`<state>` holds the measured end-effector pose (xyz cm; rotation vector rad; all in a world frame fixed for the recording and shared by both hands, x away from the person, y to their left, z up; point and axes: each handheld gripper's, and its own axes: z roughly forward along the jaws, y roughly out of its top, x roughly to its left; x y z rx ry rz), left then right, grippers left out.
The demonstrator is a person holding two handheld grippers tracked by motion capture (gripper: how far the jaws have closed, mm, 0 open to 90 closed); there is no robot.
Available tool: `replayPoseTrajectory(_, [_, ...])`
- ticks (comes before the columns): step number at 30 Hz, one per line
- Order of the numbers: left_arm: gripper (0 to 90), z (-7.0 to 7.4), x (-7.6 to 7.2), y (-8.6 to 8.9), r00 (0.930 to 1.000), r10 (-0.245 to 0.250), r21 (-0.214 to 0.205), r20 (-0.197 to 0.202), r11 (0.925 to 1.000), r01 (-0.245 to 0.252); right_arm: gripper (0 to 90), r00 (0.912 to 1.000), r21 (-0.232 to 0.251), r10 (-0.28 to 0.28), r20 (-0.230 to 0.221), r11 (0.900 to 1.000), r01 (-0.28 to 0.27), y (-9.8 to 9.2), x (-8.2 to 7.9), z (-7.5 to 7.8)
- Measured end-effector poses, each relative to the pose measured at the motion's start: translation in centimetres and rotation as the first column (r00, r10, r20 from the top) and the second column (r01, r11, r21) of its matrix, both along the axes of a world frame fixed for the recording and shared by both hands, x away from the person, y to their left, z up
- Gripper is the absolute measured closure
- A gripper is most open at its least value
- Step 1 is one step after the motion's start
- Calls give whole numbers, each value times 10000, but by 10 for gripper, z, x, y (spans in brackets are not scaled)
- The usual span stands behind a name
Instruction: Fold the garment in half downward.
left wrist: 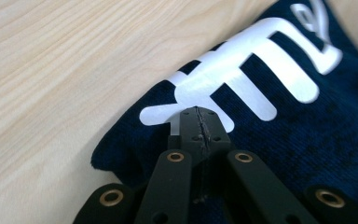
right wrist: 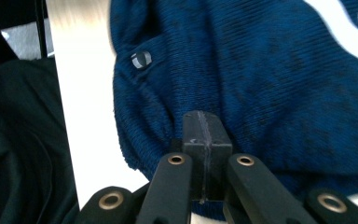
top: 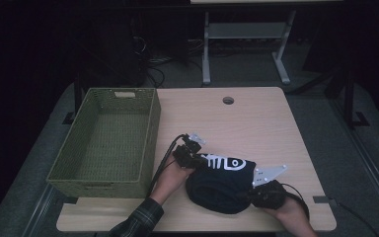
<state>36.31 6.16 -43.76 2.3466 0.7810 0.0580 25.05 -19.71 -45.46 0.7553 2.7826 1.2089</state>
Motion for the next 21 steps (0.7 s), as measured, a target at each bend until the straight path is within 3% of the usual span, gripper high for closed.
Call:
replayPoseTrajectory(3, [900, -4, 6, -5, 9999, 95, 128, 75, 9999, -96, 900, 9998, -220, 191, 80, 9996, -189, 9, -3, -3])
replayPoseTrajectory(4, [900, -4, 10, -6, 9999, -119, 318, 91, 9994, 116, 900, 9997, -293, 215, 93, 9993, -212, 13, -4, -4])
replayPoseTrajectory(9, [900, -5, 16, -15, 9992, -307, 426, 243, 9987, 296, 900, 9974, -399, 622, 364, 9974, -607, 29, -6, -6])
replayPoseTrajectory(10, [900, -5, 16, -16, 9989, -360, 444, 293, 9984, 346, 900, 9982, -333, 558, 229, 9979, -551, 31, -7, -6])
replayPoseTrajectory(16, [900, -6, 18, -17, 9987, -440, 347, 274, 9985, 430, 900, 9966, -322, 732, 388, 9969, -720, 37, -6, -7])
replayPoseTrajectory(21, [897, -1, 16, -13, 9993, -353, -21, 151, 9994, 354, 900, 9966, -260, 717, 398, 9972, -707, 36, -6, -7])
